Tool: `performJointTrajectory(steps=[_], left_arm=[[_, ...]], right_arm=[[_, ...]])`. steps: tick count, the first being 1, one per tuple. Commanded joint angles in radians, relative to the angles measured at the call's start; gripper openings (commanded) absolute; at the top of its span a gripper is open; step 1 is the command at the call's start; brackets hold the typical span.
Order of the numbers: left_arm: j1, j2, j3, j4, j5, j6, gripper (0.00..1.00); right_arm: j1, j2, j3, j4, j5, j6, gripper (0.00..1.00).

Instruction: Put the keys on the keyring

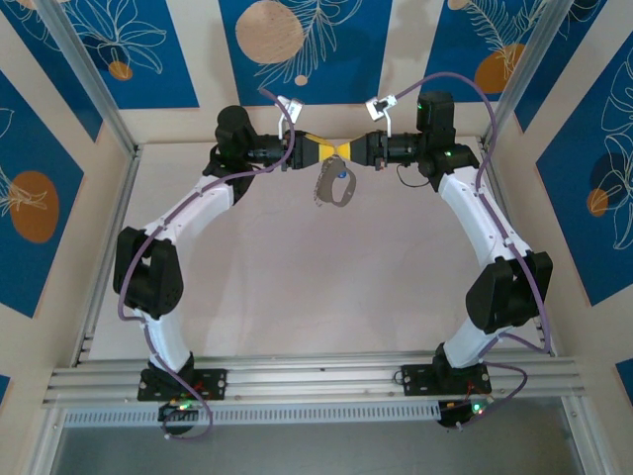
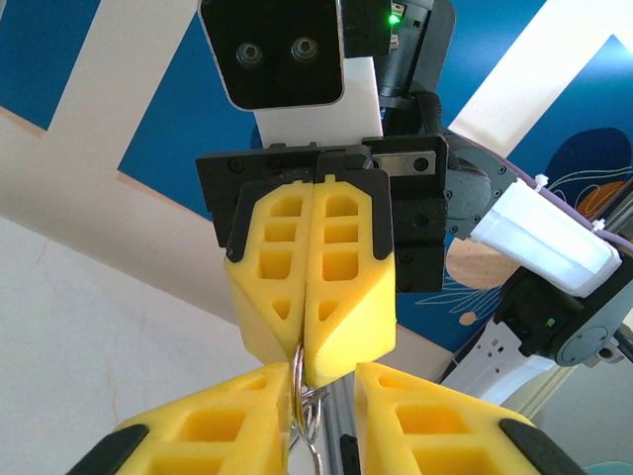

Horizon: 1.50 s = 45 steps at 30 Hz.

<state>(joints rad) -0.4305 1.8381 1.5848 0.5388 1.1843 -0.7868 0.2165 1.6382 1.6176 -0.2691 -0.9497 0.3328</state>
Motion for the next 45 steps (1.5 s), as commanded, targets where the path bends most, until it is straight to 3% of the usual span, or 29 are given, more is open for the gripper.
performJointTrajectory(steps=[1, 18, 23, 30, 34, 39, 45], left_arm=[[-0.010, 0.009, 0.029, 0.032, 0.032, 0.001, 0.22], [-0.016, 0.011, 0.035, 0.060, -0.006, -0.002, 0.00], [-0.016, -0.002, 0.036, 0.058, -0.034, 0.018, 0.00], [-0.016, -0.024, 0.010, 0.122, -0.078, 0.015, 0.00], [-0.016, -0.045, -0.021, 0.150, -0.131, 0.026, 0.00], [-0.016, -0.070, -0.040, 0.121, -0.199, 0.063, 0.00], [-0.016, -0.081, -0.042, 0.095, -0.232, 0.101, 0.00]], right_arm=[[0.001, 0.004, 0.008, 0.025, -0.006, 0.018, 0.00], [0.005, -0.019, -0.010, 0.025, 0.011, 0.022, 0.00], [-0.046, -0.082, -0.068, 0.096, 0.057, 0.093, 0.27], [-0.098, -0.175, -0.215, 0.225, 0.149, 0.182, 0.28], [-0.067, -0.207, -0.289, 0.230, 0.245, 0.172, 0.27], [0.021, -0.267, -0.349, 0.224, 0.293, 0.149, 0.17], [0.143, -0.330, -0.380, 0.162, 0.371, 0.090, 0.17]])
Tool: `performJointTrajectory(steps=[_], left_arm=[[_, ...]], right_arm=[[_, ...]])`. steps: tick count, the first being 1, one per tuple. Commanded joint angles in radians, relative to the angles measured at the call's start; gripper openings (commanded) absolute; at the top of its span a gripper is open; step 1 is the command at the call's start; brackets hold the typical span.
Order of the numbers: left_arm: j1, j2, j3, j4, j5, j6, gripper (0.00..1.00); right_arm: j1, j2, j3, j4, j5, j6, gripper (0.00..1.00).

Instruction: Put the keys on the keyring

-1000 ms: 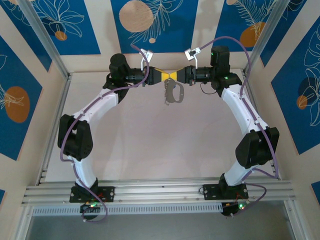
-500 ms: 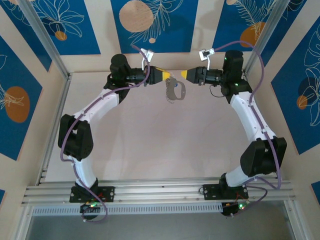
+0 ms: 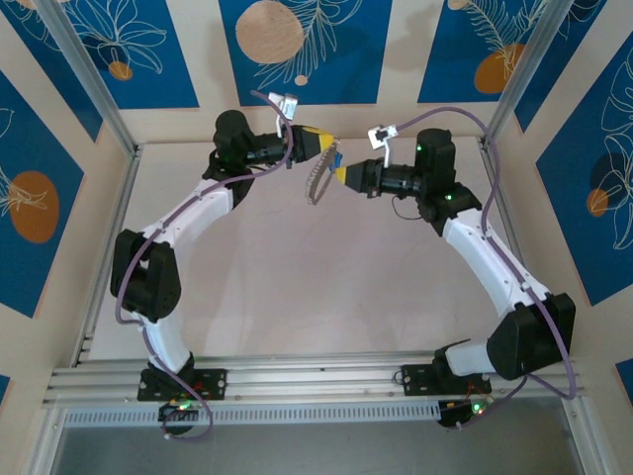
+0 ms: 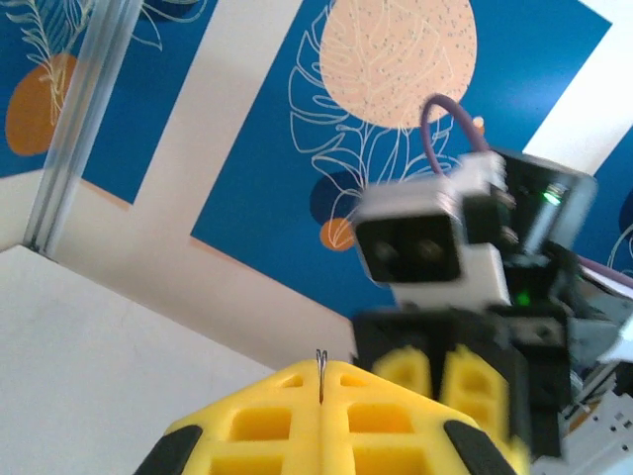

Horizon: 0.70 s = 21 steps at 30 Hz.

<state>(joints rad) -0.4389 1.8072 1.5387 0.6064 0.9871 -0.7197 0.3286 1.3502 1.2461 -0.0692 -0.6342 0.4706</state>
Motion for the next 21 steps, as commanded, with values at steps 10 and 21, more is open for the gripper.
performJointTrajectory(steps=[10, 21], left_arm=[[-0.008, -0.042, -0.029, 0.211, -0.025, -0.126, 0.00], [-0.024, 0.007, -0.023, 0.422, -0.004, -0.335, 0.00]], right_arm=[[-0.072, -0.147, -0.097, 0.055, 0.119, -0.027, 0.11], [-0.048, -0.178, -0.140, 0.108, 0.312, -0.088, 0.32]])
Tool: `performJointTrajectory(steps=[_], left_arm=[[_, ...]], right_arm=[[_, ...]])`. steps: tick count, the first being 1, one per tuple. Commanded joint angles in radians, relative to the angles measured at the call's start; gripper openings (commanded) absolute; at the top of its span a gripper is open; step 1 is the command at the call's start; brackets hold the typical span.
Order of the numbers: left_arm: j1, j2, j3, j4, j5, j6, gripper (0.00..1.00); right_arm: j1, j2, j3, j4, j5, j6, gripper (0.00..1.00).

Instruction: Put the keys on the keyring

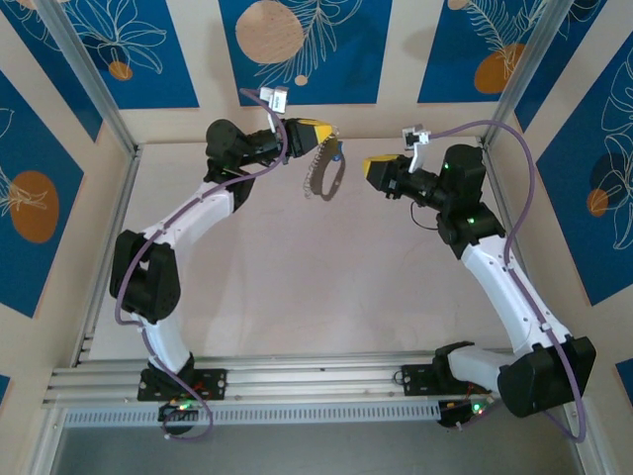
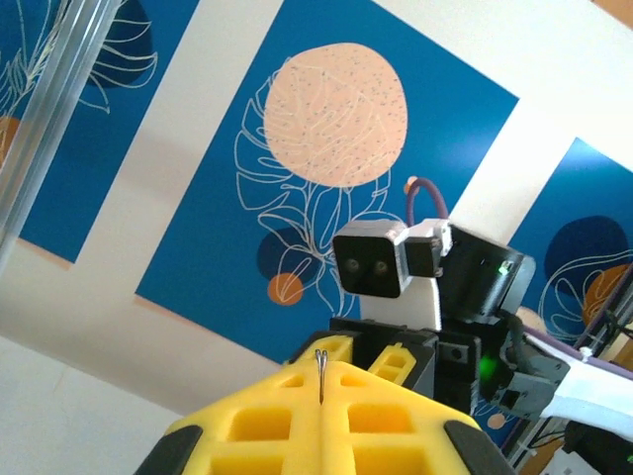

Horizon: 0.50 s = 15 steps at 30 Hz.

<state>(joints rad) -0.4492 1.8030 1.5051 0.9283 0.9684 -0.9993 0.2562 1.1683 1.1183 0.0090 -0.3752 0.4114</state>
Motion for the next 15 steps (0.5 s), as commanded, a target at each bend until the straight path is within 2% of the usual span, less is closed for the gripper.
performJointTrajectory(steps=[1, 8, 15], left_arm=[[-0.016, 0.010, 0.010, 0.100, 0.015, -0.055, 0.00], [-0.028, 0.013, 0.014, 0.096, 0.024, -0.057, 0.00], [-0.035, 0.020, 0.018, 0.094, 0.023, -0.057, 0.00]], right_arm=[[0.039, 0.009, -0.014, 0.038, 0.067, -0.034, 0.34], [0.097, 0.056, 0.020, 0.057, 0.108, -0.076, 0.37], [0.111, 0.075, 0.043, 0.071, 0.125, -0.091, 0.40]])
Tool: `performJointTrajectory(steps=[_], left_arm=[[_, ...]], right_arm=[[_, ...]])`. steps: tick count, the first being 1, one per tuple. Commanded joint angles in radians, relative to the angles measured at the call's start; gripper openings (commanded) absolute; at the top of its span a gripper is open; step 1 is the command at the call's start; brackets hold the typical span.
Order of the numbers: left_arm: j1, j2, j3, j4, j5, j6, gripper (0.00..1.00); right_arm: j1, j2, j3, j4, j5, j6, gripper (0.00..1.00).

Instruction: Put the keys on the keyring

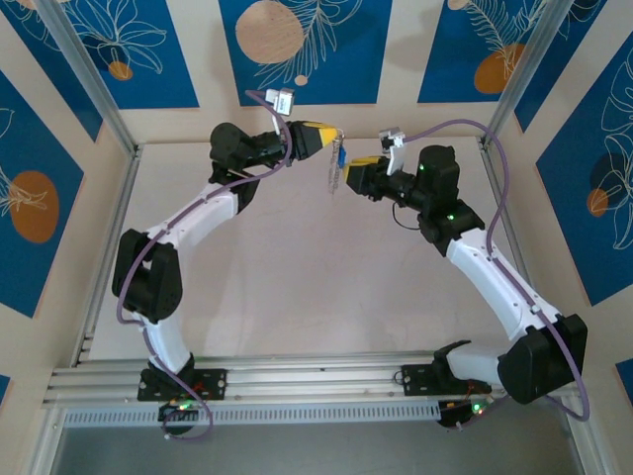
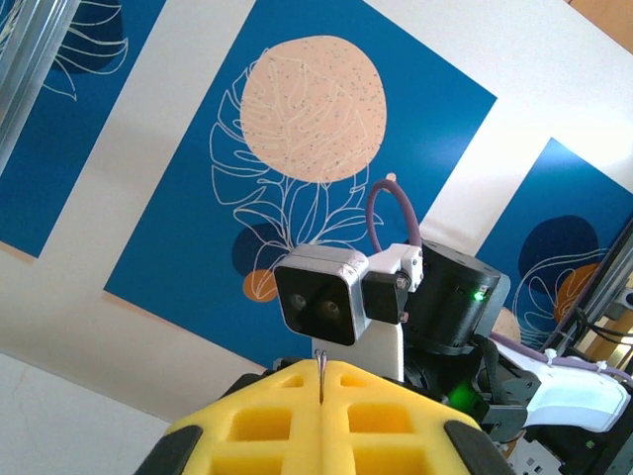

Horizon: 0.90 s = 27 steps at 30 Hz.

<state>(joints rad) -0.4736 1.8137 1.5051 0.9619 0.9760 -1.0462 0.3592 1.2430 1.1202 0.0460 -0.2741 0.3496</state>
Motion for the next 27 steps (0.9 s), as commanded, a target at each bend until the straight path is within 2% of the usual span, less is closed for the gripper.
performJointTrajectory(steps=[1, 5, 20, 25, 27], left_arm=[[-0.011, 0.011, 0.018, 0.061, 0.016, -0.011, 0.00], [-0.014, 0.013, 0.018, 0.061, 0.017, -0.012, 0.00], [-0.019, 0.021, 0.026, 0.064, 0.020, -0.014, 0.00], [-0.020, 0.021, 0.027, 0.063, 0.019, -0.014, 0.00], [-0.020, 0.021, 0.029, 0.065, 0.020, -0.013, 0.00]], right_arm=[[0.011, 0.001, 0.044, 0.034, 0.024, -0.033, 0.42], [0.021, 0.006, 0.052, 0.039, 0.024, -0.041, 0.45], [0.035, 0.054, 0.113, 0.044, 0.025, -0.056, 0.45], [0.037, 0.048, 0.109, 0.039, 0.025, -0.061, 0.34], [0.038, 0.043, 0.106, 0.026, 0.026, -0.067, 0.33]])
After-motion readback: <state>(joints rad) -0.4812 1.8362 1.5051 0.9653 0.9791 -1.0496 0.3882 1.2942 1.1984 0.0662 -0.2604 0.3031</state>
